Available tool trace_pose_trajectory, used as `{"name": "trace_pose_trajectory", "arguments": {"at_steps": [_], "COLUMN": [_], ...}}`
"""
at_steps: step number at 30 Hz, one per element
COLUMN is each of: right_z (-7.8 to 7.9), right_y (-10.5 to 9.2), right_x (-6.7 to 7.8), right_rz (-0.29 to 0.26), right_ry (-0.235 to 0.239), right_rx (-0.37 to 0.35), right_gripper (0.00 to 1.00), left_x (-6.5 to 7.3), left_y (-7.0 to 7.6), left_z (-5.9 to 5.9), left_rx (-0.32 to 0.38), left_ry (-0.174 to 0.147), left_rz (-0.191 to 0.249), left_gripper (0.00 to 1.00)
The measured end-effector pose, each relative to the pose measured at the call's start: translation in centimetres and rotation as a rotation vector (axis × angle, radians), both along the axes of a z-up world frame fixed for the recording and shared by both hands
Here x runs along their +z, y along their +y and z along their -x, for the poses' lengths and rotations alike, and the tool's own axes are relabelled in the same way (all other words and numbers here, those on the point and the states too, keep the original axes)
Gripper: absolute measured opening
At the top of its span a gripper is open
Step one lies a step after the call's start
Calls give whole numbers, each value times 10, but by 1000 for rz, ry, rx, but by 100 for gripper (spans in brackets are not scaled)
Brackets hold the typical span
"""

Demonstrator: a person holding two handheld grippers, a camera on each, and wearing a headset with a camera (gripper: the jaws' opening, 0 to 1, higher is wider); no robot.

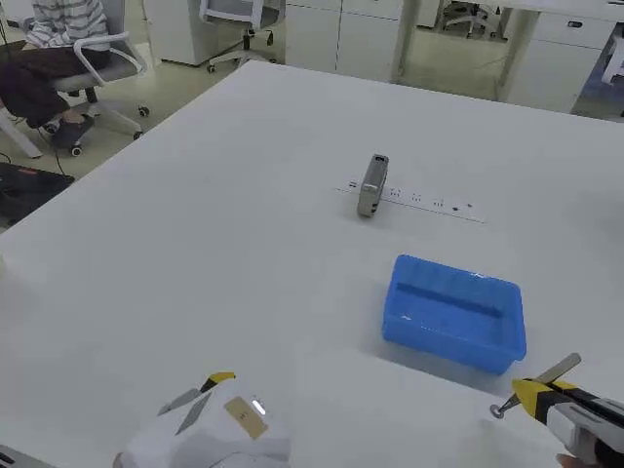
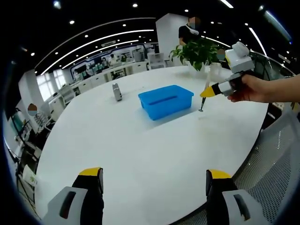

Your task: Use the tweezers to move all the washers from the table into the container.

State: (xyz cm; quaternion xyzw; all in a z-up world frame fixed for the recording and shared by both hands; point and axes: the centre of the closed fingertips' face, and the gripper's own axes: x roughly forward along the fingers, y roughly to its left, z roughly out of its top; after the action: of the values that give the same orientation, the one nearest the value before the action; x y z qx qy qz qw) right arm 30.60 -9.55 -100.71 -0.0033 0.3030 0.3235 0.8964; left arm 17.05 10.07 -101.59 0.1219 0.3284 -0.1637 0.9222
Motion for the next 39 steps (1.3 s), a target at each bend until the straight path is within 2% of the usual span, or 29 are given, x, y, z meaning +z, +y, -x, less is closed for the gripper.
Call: {"name": "trace_pose_trajectory", "arguments": {"at_steps": [12,21,25,28,39], "right_z": [-17,-41,-53,-60,-71], "right_y": [13,19,22,25,35], "right_x": [39,54,52,48,14], "right_rz": [-14,-19,11,15,112], "right_ry": [-86,-138,-166,-163,-146], "right_rx": [41,34,35,33,75], "right_gripper": [1,2,2,2,2], "left_x": [1,0,-1,-1,-2], "left_y": [2,1,2,2,3], "left_z": [-1,-1,-1,-1,0], "left_rx": [11,8,11,10,13], "left_ry": [-9,-4,-1,2,7], "left_rz": [4,-4,-7,-8,-17], "left_gripper": [93,92,92,92,92]}}
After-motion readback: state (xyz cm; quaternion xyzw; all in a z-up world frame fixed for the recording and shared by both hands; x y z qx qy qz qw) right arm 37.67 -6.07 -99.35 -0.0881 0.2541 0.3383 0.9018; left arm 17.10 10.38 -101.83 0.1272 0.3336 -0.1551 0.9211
